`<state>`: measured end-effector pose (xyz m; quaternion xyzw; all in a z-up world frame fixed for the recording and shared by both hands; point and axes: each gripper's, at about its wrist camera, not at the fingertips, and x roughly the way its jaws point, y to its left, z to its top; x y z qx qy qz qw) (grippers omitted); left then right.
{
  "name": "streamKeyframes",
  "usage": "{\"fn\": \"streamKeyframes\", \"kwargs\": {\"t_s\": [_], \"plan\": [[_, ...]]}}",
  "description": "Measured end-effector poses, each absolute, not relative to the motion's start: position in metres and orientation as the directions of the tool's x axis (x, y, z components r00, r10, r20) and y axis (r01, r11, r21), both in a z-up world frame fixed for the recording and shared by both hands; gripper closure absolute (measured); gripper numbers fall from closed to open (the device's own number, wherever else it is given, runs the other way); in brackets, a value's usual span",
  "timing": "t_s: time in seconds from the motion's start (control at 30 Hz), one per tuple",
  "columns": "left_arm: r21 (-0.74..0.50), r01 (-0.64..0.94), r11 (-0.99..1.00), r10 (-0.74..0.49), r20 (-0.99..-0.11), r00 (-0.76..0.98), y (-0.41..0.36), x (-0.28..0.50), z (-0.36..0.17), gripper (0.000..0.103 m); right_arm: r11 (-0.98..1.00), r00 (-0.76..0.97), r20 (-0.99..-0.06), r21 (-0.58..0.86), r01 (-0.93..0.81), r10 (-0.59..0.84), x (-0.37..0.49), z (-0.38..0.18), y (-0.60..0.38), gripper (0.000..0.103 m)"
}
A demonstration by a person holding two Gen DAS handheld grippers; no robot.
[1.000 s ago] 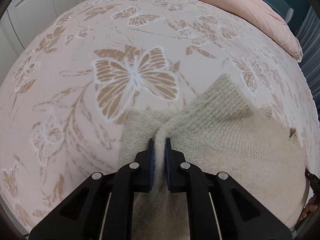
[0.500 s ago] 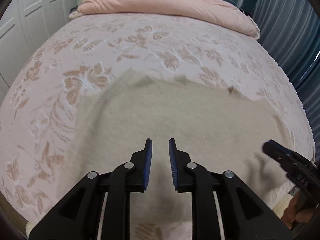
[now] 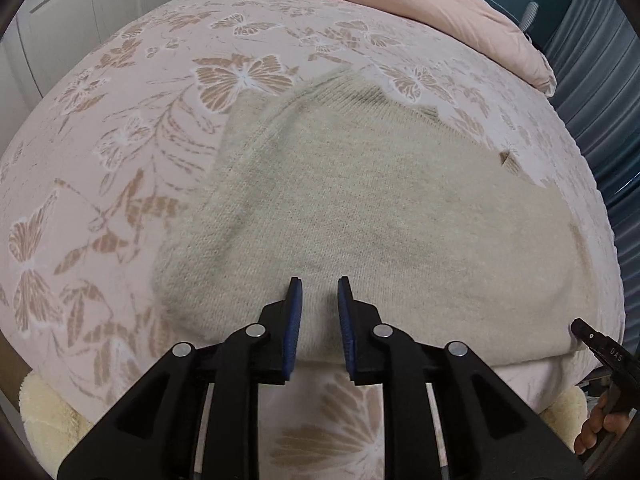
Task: Fold small clothes
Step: 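Grasp the folded sweater edge with the left tool and lift it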
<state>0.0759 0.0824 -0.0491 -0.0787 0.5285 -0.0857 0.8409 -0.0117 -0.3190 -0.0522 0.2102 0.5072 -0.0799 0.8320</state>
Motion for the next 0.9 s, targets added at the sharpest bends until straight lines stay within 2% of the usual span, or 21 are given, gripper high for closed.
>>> {"fn": "streamKeyframes", "kwargs": {"t_s": [0.03,0.07,0.1,0.13,0.17,0.23,0.33,0.4,0.47,0.5,0.57,0.6,0.63,0.67,0.73,0.9], "plan": [[-0.246,0.047,0.968,-0.241,-0.865,0.440,0.088,0.071,-0.044,0.062,0.898,0.476,-0.878,0.250,0.362,0.053,-0.018,-0.048,-0.323,0.084],[-0.273,0.021,0.962,-0.253,-0.855,0.452,0.096,0.067,-0.041,0.052,0.886,0.473,-0.880,0.254,0.387,0.046,-0.025,-0.047,-0.331,0.072],[-0.305,-0.022,0.952,-0.259,-0.842,0.473,0.108,0.062,-0.039,0.032,0.867,0.467,-0.883,0.271,0.418,0.051,-0.034,-0.048,-0.340,0.065],[-0.328,-0.073,0.942,-0.252,-0.833,0.492,0.118,0.057,-0.039,0.019,0.843,0.467,-0.882,0.295,0.449,0.060,-0.042,-0.049,-0.348,0.056],[-0.353,-0.126,0.927,-0.246,-0.827,0.505,0.130,0.053,-0.041,0.016,0.816,0.470,-0.880,0.321,0.481,0.069,-0.051,-0.049,-0.356,0.048],[-0.403,-0.225,0.887,-0.251,-0.831,0.497,0.152,0.051,-0.053,0.016,0.770,0.468,-0.877,0.375,0.516,0.113,-0.065,-0.058,-0.364,0.040],[-0.496,-0.357,0.791,-0.305,-0.827,0.473,0.171,0.057,-0.075,0.016,0.695,0.461,-0.856,0.479,0.536,0.234,-0.066,-0.081,-0.364,0.039],[-0.545,-0.387,0.744,-0.352,-0.812,0.466,0.170,0.067,-0.085,0.015,0.658,0.477,-0.835,0.524,0.541,0.272,-0.057,-0.090,-0.362,0.039],[-0.551,-0.407,0.728,-0.353,-0.811,0.467,0.165,0.079,-0.088,0.011,0.630,0.512,-0.817,0.548,0.550,0.265,-0.043,-0.093,-0.364,0.029],[-0.569,-0.396,0.720,-0.366,-0.797,0.480,0.163,0.084,-0.088,0.012,0.611,0.530,-0.808,0.562,0.558,0.259,-0.036,-0.094,-0.366,0.027],[-0.585,-0.370,0.721,-0.391,-0.785,0.480,0.157,0.096,-0.088,0.029,0.559,0.547,-0.799,0.581,0.592,0.250,-0.022,-0.097,-0.373,0.026],[-0.576,-0.373,0.728,-0.396,-0.796,0.458,0.157,0.101,-0.088,0.058,0.544,0.549,-0.797,0.586,0.600,0.253,-0.015,-0.097,-0.375,0.028],[-0.571,-0.378,0.729,-0.403,-0.804,0.437,0.157,0.104,-0.089,0.072,0.554,0.553,-0.797,0.583,0.595,0.245,-0.009,-0.094,-0.374,0.051],[-0.581,-0.378,0.721,-0.417,-0.799,0.433,0.158,0.106,-0.086,0.075,0.579,0.545,-0.804,0.567,0.586,0.238,-0.004,-0.090,-0.374,0.082],[-0.605,-0.364,0.709,-0.433,-0.780,0.452,0.162,0.099,-0.071,0.079,0.578,0.566,-0.780,0.599,0.554,0.265,-0.003,-0.077,-0.374,0.085],[-0.617,-0.280,0.735,-0.473,-0.763,0.440,0.175,0.061,-0.029,0.081,0.652,0.604,-0.738,0.621,0.436,0.300,-0.033,-0.018,-0.377,0.089]]}}
